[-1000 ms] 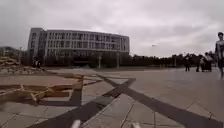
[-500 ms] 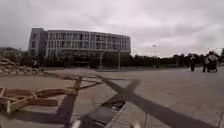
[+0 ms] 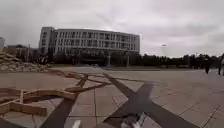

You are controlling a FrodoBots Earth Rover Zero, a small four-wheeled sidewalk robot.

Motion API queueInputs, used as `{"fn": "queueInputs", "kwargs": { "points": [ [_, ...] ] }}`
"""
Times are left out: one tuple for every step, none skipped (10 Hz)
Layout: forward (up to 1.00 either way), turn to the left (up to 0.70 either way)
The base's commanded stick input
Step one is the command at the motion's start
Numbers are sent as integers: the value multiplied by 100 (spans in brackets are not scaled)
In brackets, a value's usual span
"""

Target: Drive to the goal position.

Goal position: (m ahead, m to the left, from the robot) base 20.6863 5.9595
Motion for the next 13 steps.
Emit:
{"fn": "queueInputs", "kwargs": {
  "points": [
    [100, 0],
    [100, 0],
    [100, 0],
    [100, 0],
    [100, 0],
    [100, 0],
    [100, 0],
    [100, 0],
    [100, 0],
    [100, 0],
    [100, 0],
    [100, 0],
    [100, 0]
  ]
}}
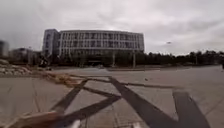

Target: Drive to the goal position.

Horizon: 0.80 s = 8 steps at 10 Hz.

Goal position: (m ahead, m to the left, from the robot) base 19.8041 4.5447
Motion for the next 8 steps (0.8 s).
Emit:
{"fn": "queueInputs", "kwargs": {
  "points": [
    [100, 0],
    [100, 0],
    [100, 0],
    [100, 0],
    [100, 0],
    [100, 13],
    [100, 25],
    [100, 11]
  ]
}}
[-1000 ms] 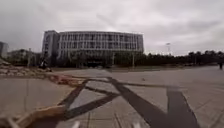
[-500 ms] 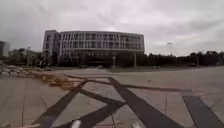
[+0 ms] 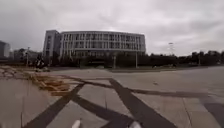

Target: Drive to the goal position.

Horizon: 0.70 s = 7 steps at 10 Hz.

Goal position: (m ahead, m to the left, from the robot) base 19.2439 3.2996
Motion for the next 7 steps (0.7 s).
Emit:
{"fn": "queueInputs", "kwargs": {
  "points": [
    [100, 0],
    [100, 0],
    [100, 0],
    [100, 10],
    [100, 25],
    [100, 11],
    [100, 0]
  ]
}}
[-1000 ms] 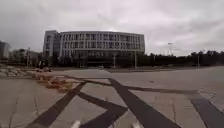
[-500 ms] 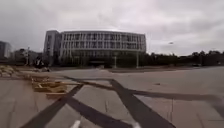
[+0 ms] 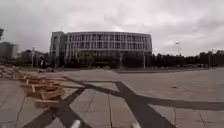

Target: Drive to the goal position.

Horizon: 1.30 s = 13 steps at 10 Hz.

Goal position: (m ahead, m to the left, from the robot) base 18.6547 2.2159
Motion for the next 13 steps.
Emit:
{"fn": "queueInputs", "kwargs": {
  "points": [
    [100, 0],
    [100, 0],
    [100, 0],
    [100, 0],
    [100, 0],
    [100, 0],
    [100, 8],
    [100, 17],
    [100, 13],
    [100, 1],
    [100, 0],
    [100, 0],
    [100, 0]
  ]
}}
